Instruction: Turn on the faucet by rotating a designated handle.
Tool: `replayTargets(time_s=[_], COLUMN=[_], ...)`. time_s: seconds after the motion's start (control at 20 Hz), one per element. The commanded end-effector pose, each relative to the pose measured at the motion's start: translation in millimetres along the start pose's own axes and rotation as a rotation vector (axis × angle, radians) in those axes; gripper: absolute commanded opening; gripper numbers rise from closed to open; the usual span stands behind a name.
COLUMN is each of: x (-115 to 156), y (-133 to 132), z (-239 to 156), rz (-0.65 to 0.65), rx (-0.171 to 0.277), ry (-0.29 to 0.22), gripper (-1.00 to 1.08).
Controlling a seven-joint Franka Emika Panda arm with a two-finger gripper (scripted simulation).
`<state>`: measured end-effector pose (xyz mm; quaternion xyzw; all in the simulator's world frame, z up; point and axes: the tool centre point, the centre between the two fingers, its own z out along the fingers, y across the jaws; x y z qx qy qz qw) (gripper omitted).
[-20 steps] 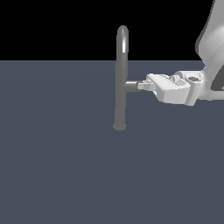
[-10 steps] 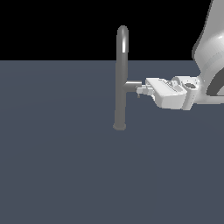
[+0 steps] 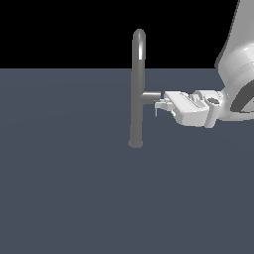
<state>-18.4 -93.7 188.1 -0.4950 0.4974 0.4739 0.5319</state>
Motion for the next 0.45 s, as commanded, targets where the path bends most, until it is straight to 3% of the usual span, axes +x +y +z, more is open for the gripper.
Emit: replayTargets(time_s=[0.0, 0.4], x=[21.9, 50.7], y=[-7.5, -16.1], z=[1.0, 0.3], rz=[0.02, 0.05], rx=[0.015, 0.022], ry=[0.012, 0.015], gripper=[-1.0, -1.0])
